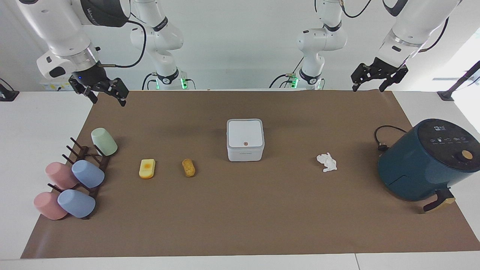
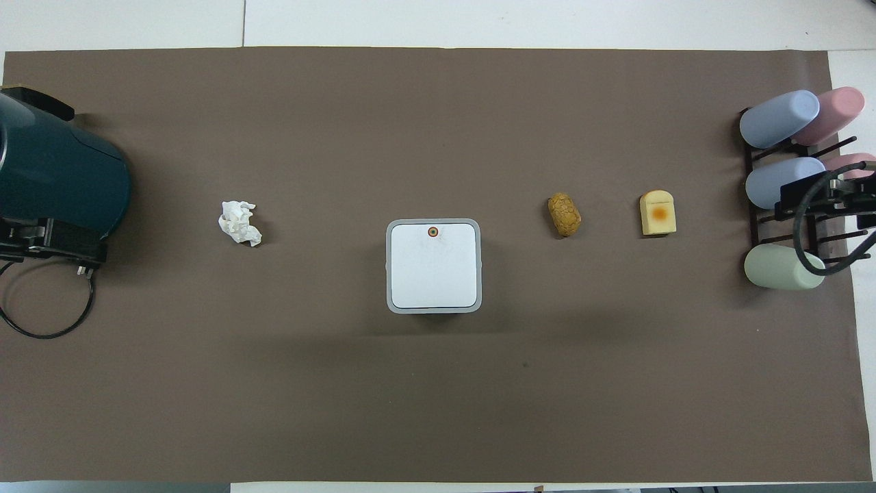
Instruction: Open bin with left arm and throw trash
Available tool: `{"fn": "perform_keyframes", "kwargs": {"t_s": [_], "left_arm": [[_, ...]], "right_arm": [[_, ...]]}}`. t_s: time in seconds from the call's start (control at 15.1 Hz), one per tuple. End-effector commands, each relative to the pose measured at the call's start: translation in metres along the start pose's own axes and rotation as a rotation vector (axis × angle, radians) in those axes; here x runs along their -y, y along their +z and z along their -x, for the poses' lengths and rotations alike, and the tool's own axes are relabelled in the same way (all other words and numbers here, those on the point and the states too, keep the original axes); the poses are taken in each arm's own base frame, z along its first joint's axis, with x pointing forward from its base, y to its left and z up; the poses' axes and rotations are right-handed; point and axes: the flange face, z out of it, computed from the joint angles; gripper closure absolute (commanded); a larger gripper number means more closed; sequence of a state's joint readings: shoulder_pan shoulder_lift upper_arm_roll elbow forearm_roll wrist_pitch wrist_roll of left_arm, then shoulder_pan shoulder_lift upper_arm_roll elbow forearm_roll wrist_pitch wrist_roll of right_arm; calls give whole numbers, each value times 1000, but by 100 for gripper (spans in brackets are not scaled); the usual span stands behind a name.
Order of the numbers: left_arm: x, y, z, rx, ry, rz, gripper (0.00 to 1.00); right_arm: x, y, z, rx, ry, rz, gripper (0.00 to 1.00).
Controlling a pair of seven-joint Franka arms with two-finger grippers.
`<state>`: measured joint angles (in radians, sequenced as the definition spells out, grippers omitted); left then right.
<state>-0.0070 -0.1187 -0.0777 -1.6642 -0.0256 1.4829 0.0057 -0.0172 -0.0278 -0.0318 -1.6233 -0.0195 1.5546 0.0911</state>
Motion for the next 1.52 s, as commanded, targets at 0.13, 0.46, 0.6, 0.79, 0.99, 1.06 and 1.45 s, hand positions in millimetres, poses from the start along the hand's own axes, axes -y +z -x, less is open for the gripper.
{"fn": "perform_keyframes", "kwargs": {"t_s": [0.13, 0.46, 0.6, 0.79, 0.99, 1.06, 1.45], "left_arm": [[-3, -1, 3, -16, -6, 1, 0], [-5, -2, 4, -19, 3, 1, 0], [-10, -3, 3, -30, 6, 1, 0], [-14, -3, 2, -37, 11, 1, 0], [-29, -5, -4, -81, -1, 3, 0], [-40, -5, -6, -96, -14, 11, 2], [-152, 39, -47, -80, -51, 75, 100]], "right_arm": [[-1, -1, -2, -29, 5, -2, 0], [4, 0, 0, -17, -5, -1, 0], [6, 1, 0, -14, -7, 0, 0], [8, 1, 2, 0, -13, 0, 0], [8, 10, 4, -13, -15, -2, 0], [4, 15, 4, -19, -9, -3, 0], [4, 63, -7, -74, -9, -8, 0]]}}
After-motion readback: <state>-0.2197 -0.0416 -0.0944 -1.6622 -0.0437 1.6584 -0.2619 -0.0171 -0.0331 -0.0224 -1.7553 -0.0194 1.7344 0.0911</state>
